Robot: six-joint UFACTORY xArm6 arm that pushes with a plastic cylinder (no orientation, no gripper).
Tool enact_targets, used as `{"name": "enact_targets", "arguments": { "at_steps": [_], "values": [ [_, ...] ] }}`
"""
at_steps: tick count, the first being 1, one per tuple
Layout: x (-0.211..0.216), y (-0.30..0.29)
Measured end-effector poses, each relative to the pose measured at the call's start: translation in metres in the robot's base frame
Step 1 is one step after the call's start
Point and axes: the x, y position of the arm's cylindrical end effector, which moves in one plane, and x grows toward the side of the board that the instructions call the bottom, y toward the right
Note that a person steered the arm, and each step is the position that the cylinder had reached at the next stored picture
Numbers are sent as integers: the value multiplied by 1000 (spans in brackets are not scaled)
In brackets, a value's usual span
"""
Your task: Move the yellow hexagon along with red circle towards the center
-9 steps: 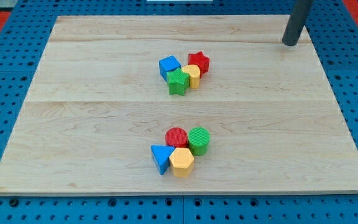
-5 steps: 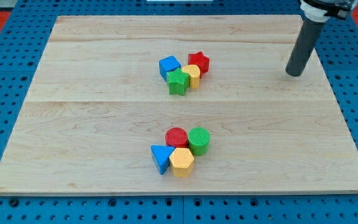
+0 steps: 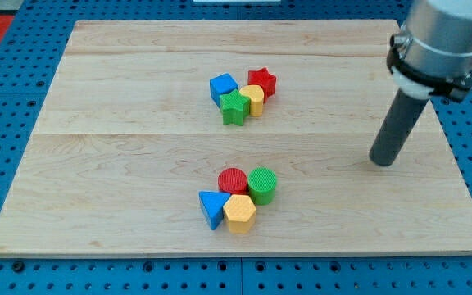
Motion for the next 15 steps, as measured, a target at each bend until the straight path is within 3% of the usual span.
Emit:
{"name": "enact_targets", "arguments": {
  "at_steps": [7, 9, 15],
  "values": [
    [110, -169],
    [105, -187],
    [5, -190]
  ]
}}
